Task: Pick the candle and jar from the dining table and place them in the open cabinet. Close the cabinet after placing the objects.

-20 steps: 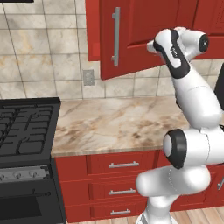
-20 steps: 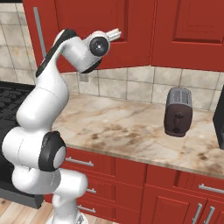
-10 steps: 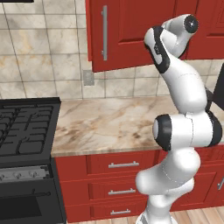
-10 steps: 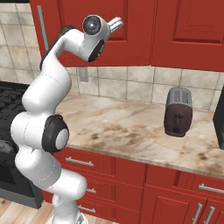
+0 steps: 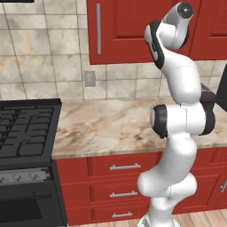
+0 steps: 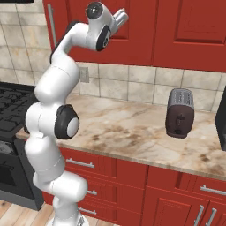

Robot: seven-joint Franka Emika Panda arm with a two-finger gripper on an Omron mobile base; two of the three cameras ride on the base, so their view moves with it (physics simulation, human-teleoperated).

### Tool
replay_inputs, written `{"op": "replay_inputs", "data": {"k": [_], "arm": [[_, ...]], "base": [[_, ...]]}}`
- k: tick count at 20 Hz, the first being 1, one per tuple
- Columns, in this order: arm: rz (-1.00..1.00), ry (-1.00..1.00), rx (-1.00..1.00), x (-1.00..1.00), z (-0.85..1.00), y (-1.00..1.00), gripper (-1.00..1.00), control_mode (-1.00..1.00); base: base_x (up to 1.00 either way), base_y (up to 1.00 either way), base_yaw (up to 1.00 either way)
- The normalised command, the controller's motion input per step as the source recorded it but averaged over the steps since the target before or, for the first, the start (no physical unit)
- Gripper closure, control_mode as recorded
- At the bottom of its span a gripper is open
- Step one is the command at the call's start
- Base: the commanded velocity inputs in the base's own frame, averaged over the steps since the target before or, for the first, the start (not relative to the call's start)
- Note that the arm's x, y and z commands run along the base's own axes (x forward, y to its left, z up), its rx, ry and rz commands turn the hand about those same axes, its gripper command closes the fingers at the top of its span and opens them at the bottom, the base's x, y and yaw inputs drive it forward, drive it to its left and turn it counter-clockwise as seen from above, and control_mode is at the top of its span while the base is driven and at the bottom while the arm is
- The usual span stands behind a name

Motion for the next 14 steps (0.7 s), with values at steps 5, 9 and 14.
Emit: {"op": "replay_inputs", "data": {"k": [5, 9, 14], "arm": [[-0.20, 0.08, 0.05, 0.58, 0.00, 0.20, -1.00, -1.00], [-0.18, 0.07, 0.05, 0.53, 0.00, 0.23, -1.00, -1.00], [-0.18, 0.08, 0.04, 0.52, 0.00, 0.22, -1.00, -1.00]], "base": [[0.00, 0.00, 0.00], [0.00, 0.00, 0.00], [0.00, 0.00, 0.00]]}}
